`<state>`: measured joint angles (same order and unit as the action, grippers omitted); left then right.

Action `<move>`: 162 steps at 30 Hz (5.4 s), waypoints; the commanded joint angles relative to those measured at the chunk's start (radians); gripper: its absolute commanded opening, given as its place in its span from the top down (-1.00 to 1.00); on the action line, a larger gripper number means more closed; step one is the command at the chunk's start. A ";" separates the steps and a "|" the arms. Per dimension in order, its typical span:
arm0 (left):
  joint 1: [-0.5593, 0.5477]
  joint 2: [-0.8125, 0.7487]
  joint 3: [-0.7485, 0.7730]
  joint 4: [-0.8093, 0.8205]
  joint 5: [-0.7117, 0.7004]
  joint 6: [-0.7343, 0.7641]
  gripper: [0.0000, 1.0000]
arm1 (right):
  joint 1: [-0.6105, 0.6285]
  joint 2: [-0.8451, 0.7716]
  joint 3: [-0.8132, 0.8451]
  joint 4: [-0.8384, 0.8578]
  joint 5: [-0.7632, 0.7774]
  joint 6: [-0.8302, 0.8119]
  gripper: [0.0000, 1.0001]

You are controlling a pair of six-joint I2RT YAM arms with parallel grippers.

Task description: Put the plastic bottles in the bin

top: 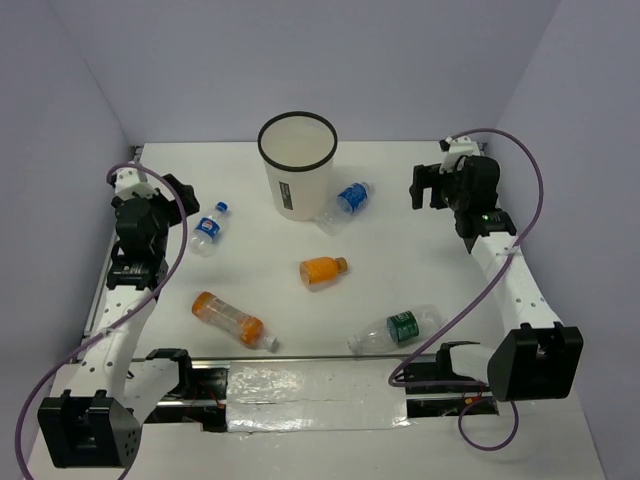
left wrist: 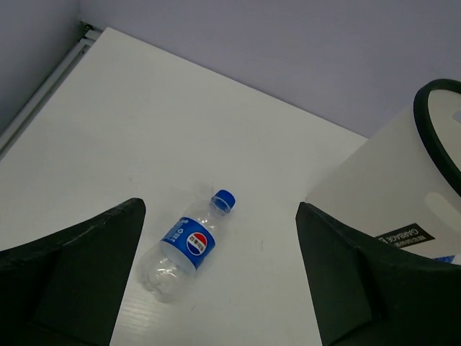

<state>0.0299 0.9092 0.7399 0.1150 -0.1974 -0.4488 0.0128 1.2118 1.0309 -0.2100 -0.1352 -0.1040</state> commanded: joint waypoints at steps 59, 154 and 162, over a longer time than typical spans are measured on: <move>-0.022 1.093 0.739 -0.675 0.190 0.322 -0.54 | 0.240 0.318 0.166 -0.479 -0.693 -0.537 -0.99; 0.041 0.028 -0.022 -0.504 0.154 -0.755 -0.97 | 0.722 0.658 0.259 -0.423 -0.264 -0.936 -0.52; 0.041 0.057 -0.013 -0.636 0.141 -0.829 -0.97 | 0.719 0.539 0.375 -0.546 -0.493 -0.927 -0.02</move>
<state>0.0650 0.9695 0.6975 -0.4660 -0.0372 -1.2301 0.7277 1.8416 1.3182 -0.6952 -0.5041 -1.0199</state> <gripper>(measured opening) 0.983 0.740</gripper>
